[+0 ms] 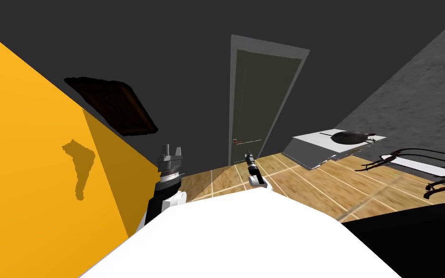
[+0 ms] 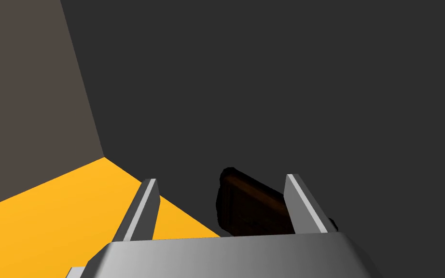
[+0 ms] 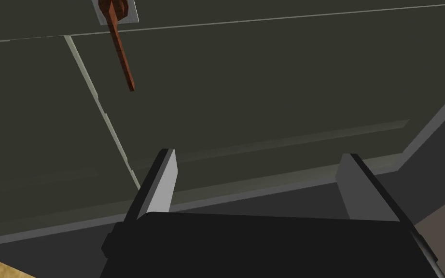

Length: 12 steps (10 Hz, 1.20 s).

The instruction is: Pull the door open

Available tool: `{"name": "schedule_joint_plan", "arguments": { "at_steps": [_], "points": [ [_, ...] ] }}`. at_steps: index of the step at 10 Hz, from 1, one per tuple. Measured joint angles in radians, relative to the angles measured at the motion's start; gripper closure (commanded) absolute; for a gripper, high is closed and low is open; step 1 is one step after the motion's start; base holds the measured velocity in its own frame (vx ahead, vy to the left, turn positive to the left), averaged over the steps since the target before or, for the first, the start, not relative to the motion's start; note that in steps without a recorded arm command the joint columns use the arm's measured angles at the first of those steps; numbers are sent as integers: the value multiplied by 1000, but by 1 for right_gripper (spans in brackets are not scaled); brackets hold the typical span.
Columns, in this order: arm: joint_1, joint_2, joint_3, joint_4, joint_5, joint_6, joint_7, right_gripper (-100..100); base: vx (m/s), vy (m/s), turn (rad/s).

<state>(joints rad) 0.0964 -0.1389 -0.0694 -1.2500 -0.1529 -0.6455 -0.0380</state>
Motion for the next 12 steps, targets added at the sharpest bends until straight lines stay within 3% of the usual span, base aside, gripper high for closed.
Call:
{"name": "schedule_joint_plan", "arguments": {
  "at_steps": [12],
  "points": [
    [-93,-18,-28,306,-59,-81,34,-100,51,-94,164]
  ]
}}
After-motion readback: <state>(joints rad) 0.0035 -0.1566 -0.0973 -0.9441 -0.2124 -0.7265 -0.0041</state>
